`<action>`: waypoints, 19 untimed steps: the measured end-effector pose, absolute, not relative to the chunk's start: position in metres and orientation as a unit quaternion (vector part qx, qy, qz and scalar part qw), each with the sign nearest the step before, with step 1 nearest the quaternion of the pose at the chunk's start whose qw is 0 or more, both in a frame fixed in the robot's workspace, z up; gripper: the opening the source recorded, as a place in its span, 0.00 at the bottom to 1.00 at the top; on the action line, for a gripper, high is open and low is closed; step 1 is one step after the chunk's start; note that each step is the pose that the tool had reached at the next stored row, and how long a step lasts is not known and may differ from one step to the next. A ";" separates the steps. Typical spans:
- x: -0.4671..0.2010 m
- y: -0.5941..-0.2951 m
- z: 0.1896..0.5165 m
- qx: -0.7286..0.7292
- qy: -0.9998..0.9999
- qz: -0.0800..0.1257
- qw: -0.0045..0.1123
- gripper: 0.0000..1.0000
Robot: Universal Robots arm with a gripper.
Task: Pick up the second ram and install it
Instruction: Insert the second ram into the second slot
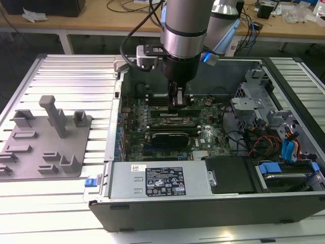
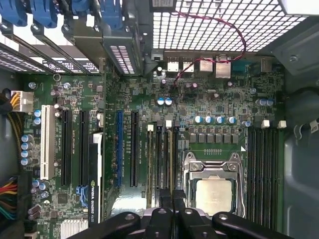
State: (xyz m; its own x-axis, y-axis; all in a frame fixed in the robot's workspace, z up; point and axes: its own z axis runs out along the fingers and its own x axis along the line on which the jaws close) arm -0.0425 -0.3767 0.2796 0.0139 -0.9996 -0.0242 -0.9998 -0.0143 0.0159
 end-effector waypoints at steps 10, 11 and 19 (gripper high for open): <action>-0.043 -0.377 0.265 -0.712 0.702 0.012 0.005 0.09; -0.043 -0.377 0.264 -0.712 0.702 0.012 0.004 0.09; -0.043 -0.377 0.255 -0.712 0.702 0.012 0.005 0.09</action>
State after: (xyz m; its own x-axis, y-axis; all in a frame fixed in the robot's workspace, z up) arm -0.0429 -0.3768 0.2545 0.0140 -0.9996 -0.0234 -0.9998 -0.0143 0.0101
